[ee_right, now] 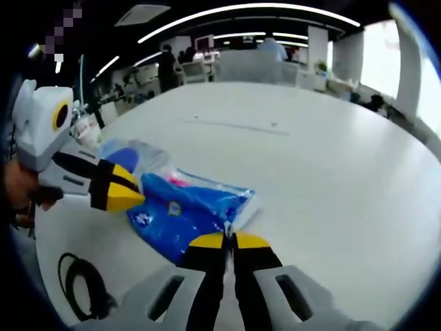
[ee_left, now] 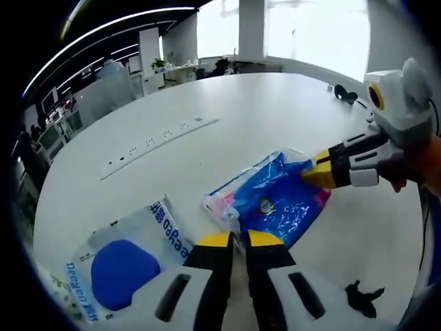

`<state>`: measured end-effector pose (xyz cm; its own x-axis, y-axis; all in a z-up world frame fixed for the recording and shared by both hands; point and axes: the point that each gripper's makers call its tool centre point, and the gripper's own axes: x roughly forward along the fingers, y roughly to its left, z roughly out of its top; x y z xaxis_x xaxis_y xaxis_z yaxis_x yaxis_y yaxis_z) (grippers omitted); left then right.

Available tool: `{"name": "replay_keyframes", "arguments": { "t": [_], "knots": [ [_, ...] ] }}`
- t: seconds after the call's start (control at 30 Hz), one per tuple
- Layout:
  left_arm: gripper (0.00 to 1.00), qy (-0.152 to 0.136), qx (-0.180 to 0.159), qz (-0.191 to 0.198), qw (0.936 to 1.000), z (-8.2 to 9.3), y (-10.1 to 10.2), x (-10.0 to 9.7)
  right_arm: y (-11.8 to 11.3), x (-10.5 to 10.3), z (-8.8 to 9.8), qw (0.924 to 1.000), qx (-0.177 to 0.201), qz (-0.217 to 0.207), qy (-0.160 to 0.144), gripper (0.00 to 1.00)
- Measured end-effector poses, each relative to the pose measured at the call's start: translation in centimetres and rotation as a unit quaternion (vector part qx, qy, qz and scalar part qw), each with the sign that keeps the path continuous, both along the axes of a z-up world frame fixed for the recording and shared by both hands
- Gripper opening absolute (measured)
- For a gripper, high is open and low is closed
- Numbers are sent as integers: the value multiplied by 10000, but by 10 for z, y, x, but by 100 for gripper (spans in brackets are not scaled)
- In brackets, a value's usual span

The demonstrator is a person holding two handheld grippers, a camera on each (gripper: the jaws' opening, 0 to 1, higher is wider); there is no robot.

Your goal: Arrange the tabletop items into an orderly group along one side of the table until the central work area is clear of visible clutter.

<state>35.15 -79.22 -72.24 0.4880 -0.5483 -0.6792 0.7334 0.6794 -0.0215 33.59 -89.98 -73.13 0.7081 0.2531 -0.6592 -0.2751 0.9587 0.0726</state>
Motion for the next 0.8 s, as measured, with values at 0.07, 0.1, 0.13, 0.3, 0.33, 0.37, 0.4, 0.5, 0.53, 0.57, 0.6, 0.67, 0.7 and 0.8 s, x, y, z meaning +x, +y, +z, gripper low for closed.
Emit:
{"name": "replay_keyframes", "arguments": {
  "t": [0.07,0.1,0.13,0.3,0.33,0.37,0.4,0.5,0.53,0.57,0.6,0.67,0.7,0.8],
  "knots": [
    [7,7,-14,23,10000,1,0,-1,0,0,0,10000,-7,3,1,0],
    [7,14,-20,33,10000,0,0,-1,0,0,0,10000,-5,5,4,0],
    [7,25,-26,40,10000,-1,0,0,0,0,1,10000,-1,4,3,0],
    [11,50,-65,118,9999,2,-3,0,-2,0,1,10000,-15,3,7,0],
    [12,74,-88,143,9998,4,-5,-1,-2,0,1,10000,-3,0,14,0],
    [14,65,-82,149,9998,4,-5,-1,-2,1,1,10000,16,-2,21,0],
    [15,61,-61,154,9998,4,-6,0,-1,1,1,10000,26,0,21,0],
    [18,39,-22,175,9998,4,-5,0,0,4,2,10000,7,17,23,0],
    [18,37,-19,185,9998,4,-5,0,0,5,2,10000,-1,18,18,0],
    [19,42,-15,194,9998,5,-5,0,0,5,2,10000,2,17,22,0],
    [19,36,-7,204,9998,5,-5,1,0,6,2,10000,2,12,25,0],
    [20,47,28,224,9997,4,-2,1,-1,6,1,10000,1,-19,43,0],
    [20,46,29,242,9997,4,-1,2,-2,7,0,10000,21,-69,52,0],
    [21,26,34,271,9996,6,2,2,-2,7,0,9999,50,-132,54,0]
  ]
}}
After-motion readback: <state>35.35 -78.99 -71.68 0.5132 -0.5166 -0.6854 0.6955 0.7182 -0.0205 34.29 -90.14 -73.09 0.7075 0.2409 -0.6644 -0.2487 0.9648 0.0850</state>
